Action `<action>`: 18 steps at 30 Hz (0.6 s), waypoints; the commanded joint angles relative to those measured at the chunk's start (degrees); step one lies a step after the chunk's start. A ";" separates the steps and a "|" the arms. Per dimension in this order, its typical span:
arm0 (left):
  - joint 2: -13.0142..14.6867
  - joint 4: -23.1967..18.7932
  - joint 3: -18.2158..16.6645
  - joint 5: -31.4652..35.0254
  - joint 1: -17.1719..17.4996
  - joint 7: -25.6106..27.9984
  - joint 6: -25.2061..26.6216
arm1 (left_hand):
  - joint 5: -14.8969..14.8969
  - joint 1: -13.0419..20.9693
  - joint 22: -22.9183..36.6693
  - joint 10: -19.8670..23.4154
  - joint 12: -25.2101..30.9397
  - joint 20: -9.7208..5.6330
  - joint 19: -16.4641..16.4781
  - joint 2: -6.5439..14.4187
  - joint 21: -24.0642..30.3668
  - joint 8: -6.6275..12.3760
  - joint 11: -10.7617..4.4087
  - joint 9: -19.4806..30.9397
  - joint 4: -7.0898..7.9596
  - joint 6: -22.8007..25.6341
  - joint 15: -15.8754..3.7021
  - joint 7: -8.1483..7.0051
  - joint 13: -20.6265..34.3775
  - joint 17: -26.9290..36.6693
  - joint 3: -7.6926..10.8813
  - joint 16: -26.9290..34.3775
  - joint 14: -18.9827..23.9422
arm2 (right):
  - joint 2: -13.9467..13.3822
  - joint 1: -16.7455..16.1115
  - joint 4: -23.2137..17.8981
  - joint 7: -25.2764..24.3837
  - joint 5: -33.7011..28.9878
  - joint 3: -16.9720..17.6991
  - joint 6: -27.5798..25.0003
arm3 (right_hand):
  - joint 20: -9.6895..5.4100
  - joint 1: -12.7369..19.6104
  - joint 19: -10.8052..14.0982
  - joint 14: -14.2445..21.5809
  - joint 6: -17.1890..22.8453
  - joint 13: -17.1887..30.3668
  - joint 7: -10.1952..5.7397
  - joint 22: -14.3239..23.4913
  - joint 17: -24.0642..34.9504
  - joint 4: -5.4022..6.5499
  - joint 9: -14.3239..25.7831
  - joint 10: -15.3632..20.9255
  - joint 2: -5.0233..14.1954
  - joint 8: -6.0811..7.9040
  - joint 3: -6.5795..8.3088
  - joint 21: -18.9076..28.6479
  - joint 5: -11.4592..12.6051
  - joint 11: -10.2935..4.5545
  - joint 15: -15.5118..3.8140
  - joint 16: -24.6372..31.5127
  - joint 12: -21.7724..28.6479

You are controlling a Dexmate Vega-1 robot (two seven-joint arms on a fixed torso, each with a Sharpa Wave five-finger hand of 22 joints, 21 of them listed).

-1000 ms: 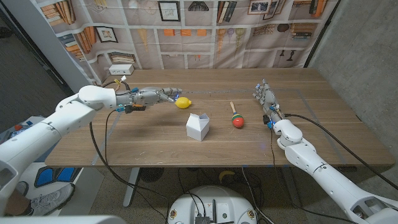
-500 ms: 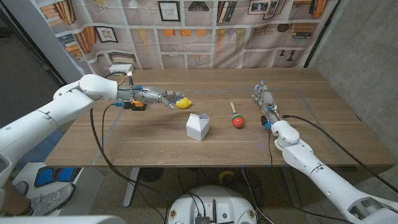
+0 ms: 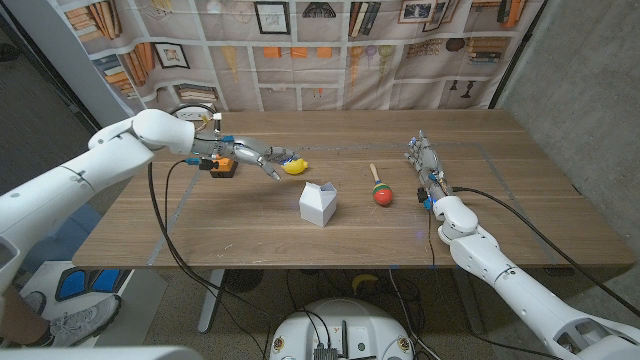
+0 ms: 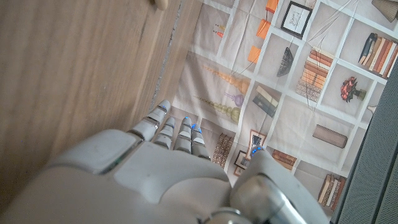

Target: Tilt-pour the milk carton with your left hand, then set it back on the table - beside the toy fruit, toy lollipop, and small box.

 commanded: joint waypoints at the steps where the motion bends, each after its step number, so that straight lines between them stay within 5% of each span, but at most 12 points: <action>1: 0.99 -3.49 0.11 7.13 0.30 2.94 -4.05 | 0.50 0.62 0.07 -7.31 0.32 -0.32 -3.94 -0.19 0.45 0.69 -0.32 0.18 0.01 -4.83 0.25 -0.08 0.18 0.10 -0.39 0.38 -7.13 | 0.64 0.58 1.03 -0.42 -0.48 -0.16 0.65 | 0.17 -0.46 0.09 -0.06 -0.09 0.17 -0.10 0.17 0.04 0.11 0.14 -0.29 -0.16 0.04 0.38 -0.04 0.26 0.21 -0.05 0.41 0.01; 18: 1.07 -4.24 -1.32 11.35 4.88 10.06 -8.97 | 1.51 2.21 0.04 -4.45 1.25 -1.07 -0.27 -0.81 1.19 1.89 -0.92 0.15 -0.02 -2.47 -0.54 -0.34 0.15 0.05 -1.60 1.09 -4.17 | 0.02 0.19 -0.08 -0.78 -0.38 -0.16 -0.80 | 0.18 -0.60 0.01 -0.16 -0.17 0.15 -0.11 0.17 -0.15 0.05 0.14 -0.27 -0.08 0.09 0.53 -0.05 0.26 0.22 -0.06 0.45 0.06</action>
